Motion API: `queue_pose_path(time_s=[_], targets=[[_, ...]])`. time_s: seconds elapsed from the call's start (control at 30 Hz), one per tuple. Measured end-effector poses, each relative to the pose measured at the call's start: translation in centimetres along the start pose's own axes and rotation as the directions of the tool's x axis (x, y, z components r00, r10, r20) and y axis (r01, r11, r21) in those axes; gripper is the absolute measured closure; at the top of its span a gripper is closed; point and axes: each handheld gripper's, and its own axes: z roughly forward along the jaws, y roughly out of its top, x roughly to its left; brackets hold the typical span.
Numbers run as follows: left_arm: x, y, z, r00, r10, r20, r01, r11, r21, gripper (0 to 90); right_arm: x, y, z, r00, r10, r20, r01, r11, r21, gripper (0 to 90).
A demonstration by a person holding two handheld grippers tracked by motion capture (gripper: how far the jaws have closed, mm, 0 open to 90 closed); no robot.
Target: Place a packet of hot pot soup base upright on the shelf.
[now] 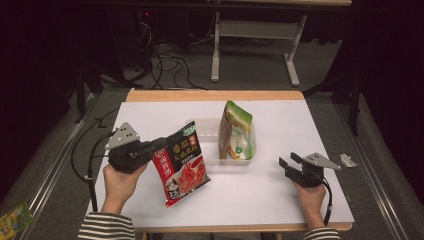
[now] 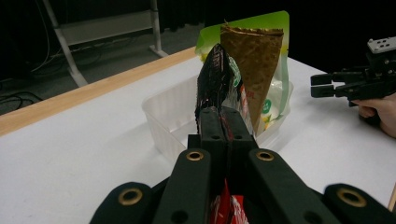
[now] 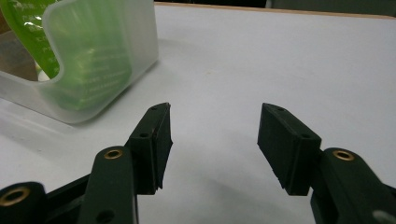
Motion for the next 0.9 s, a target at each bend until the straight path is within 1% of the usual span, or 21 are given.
queue_pose_path(time_s=[0.17, 0.33, 0.43, 0.57, 0.67, 0.9], targets=[[0.1, 0.7, 0.7, 1.0, -0.002, 0.006, 0.002, 0.9999, 0.01, 90.0, 0.0, 0.0, 0.0, 1.0, -0.001, -0.002, 0.001, 1.0, 0.001, 44.7], [0.3, 1.5, 1.0, 0.9996, -0.021, 0.019, 0.021, 0.9998, 0.001, 90.0, 0.0, 0.0, 0.0, 1.0, -0.001, 0.0, 0.001, 1.0, 0.0, 44.7], [0.4, 2.0, 1.2, 0.999, -0.039, 0.024, 0.039, 0.9992, -0.007, 90.0, 0.0, 0.0, 0.0, 1.0, -0.001, 0.0, 0.001, 1.0, 0.0, 44.7], [0.6, 2.6, 1.6, 0.9983, -0.048, 0.033, 0.048, 0.9987, -0.013, 90.0, 0.0, 0.0, 0.0, 1.0, -0.001, 0.0, 0.001, 1.0, -0.001, 44.7], [0.6, 3.1, 1.9, 0.9984, -0.046, 0.034, 0.046, 0.9988, -0.013, 90.0, 0.0, 0.0, 0.0, 1.0, 0.001, 0.001, -0.001, 1.0, 0.0, 44.7], [0.9, 3.8, 2.5, 0.9977, -0.065, 0.023, 0.065, 0.9975, -0.026, 90.0, 0.1, 0.0, 0.0, 1.0, -0.001, 0.001, 0.001, 1.0, 0.002, 44.7]])
